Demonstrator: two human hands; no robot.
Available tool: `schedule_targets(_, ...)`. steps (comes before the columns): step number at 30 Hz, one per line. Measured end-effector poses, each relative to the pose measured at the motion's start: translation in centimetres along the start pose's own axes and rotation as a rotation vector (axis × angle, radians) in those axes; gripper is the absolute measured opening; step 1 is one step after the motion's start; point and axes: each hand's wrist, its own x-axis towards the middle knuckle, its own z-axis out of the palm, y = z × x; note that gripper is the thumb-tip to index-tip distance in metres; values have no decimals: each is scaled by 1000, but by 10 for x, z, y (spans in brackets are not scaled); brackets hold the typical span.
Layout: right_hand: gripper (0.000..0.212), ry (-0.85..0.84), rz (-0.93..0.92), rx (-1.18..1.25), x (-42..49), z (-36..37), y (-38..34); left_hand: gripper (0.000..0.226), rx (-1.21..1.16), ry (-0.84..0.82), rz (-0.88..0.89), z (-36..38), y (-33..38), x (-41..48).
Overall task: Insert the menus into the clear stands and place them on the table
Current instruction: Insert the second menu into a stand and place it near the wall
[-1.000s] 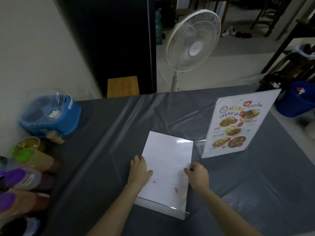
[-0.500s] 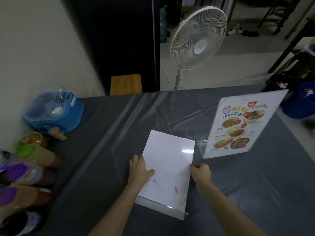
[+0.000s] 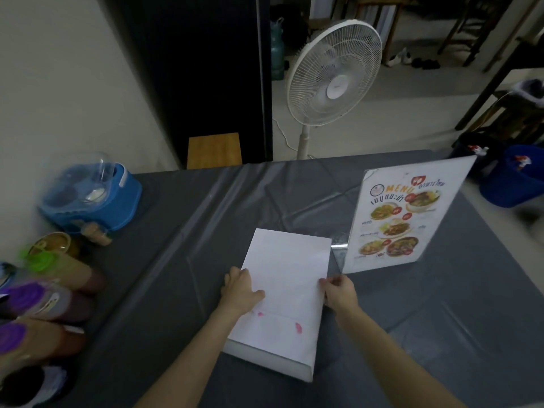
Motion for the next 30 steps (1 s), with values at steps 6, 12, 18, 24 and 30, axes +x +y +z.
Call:
schedule_targets(6,54,-240,-57,289,-26,3,-50,78,-229,-100,116,-16,57,-32)
schedule_targets(12,58,-492,-69,380,-39,22,-68,46,10,15,154,-37,82,-59)
schedule_targets(18,32,-529,-72,234,-48,47,-56,28,224,175,180,-57,92,-94)
schedule_targets(24,34,-411,-17,95,-33,42,-30,21,-57,214,225,-77,90,-123)
schedule_targets(30,33,-462,-115,188,-45,12,-42,17,-596,126,287,-96,65,-143)
